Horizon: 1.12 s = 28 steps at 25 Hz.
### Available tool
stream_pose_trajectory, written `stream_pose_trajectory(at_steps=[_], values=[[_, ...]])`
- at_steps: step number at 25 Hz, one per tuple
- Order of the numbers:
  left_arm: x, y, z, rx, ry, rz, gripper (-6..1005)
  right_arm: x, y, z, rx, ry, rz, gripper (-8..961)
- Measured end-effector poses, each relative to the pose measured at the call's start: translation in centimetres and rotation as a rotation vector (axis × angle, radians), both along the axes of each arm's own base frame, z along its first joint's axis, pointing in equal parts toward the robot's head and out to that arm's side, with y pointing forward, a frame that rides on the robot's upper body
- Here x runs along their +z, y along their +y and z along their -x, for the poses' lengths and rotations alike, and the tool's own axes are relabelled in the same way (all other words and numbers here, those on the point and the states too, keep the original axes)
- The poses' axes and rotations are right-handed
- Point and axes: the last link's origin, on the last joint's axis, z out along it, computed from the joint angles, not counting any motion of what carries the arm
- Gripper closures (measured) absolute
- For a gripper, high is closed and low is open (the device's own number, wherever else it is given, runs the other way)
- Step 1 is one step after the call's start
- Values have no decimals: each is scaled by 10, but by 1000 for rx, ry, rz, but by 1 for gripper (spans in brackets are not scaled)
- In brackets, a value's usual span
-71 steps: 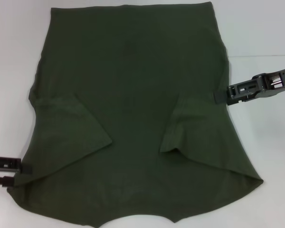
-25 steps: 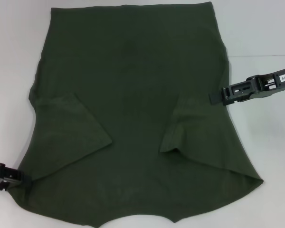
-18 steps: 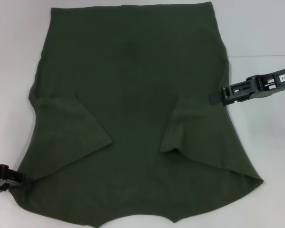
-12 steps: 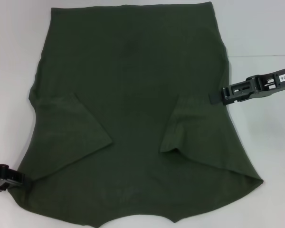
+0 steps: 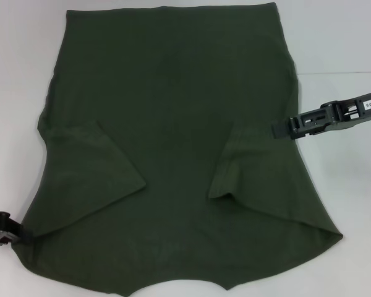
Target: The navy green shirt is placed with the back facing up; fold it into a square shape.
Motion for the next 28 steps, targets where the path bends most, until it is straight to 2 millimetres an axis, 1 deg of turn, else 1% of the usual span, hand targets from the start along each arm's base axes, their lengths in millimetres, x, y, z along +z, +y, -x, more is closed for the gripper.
stream_pose_trajectory(at_steps=[5, 8, 12, 18, 22, 28], values=[[0, 2, -2, -4, -4, 2, 826, 1, -2, -3, -20, 1, 9, 42], [0, 2, -2, -4, -3, 2, 983, 2, -5, -7, -58, -13, 30, 42], [2, 3, -3, -1, -8, -1, 984, 8, -14, -16, -157, -42, 93, 42], [2, 4, -4, -2, -11, -2, 984, 26, -24, -37, -342, -102, 122, 42], [2, 4, -4, -4, -13, -3, 983, 27, -30, -49, -389, -166, 147, 43], [2, 6, -6, -7, -16, -2, 983, 23, -40, -64, -431, -191, 163, 43]])
